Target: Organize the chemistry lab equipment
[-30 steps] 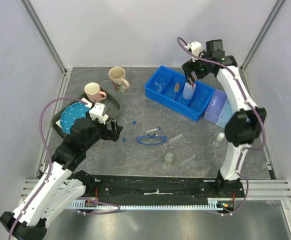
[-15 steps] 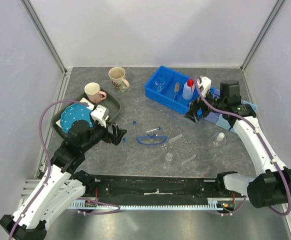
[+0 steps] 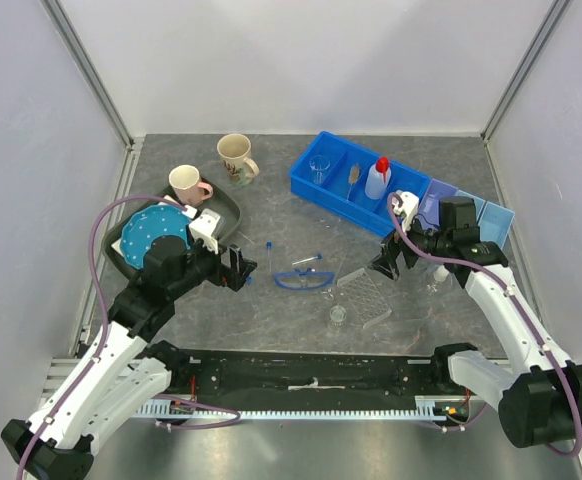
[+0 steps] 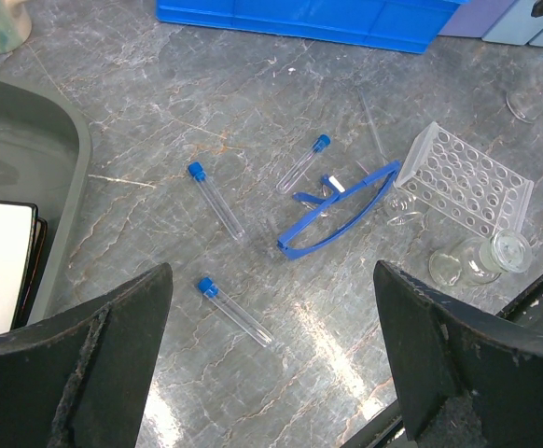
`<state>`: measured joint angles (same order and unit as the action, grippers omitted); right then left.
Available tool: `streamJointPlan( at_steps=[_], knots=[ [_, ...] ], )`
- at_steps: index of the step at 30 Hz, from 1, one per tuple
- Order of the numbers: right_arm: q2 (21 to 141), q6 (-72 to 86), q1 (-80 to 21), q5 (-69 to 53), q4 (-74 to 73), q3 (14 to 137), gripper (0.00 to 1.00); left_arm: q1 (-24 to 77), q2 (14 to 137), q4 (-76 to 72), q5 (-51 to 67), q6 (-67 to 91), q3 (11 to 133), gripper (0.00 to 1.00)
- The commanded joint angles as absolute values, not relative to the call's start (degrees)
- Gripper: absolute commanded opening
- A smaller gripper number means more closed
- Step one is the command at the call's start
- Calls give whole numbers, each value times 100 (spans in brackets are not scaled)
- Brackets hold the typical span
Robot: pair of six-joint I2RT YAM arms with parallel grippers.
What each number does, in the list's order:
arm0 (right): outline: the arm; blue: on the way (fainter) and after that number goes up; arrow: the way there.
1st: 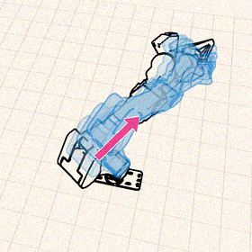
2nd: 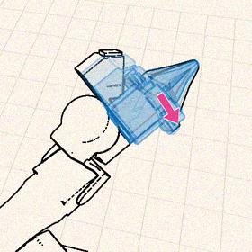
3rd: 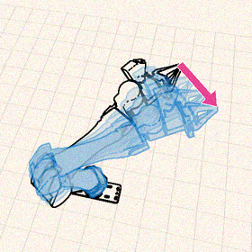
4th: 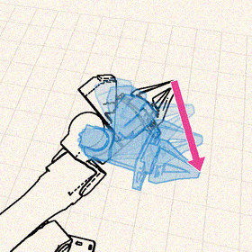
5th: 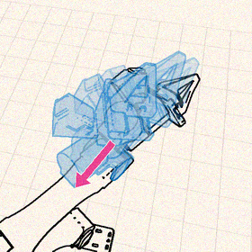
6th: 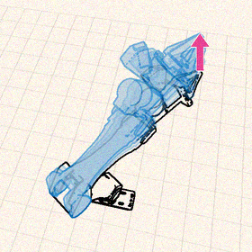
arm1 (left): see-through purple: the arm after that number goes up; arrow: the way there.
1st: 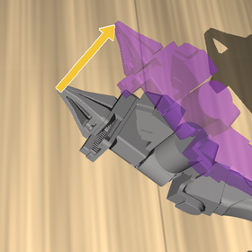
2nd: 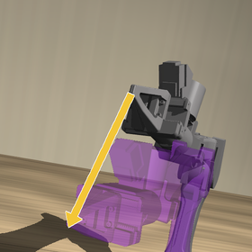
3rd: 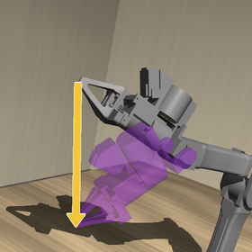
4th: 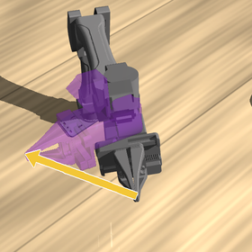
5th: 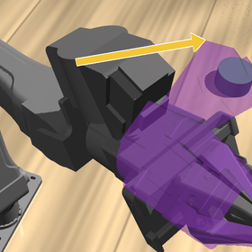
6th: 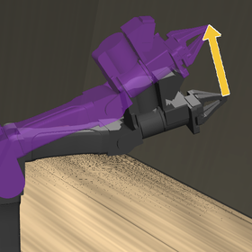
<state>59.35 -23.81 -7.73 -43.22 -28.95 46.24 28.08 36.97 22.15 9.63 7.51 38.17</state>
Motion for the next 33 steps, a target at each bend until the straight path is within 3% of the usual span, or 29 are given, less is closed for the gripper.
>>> streamJointPlan(
  at_steps=[1,17,21,29,33],
  knots=[
    [5950,-2549,-747,-4790,-2566,4597,98,2804,3691,1986,1028,536,3832,95],
    [6266,-2978,-747,-4843,-2925,4850,98,2804,3744,2030,924,562,3850,95],
    [7030,-3726,-1788,-4028,-3970,5659,85,2804,3849,2109,712,589,3893,95],
    [8340,-4183,-3654,-2042,-3692,6556,65,2804,3858,2276,-419,624,3929,94],
    [8910,-4403,-4473,-1363,-3245,6671,61,2804,3893,2451,-1290,738,3990,91]
  ],
)
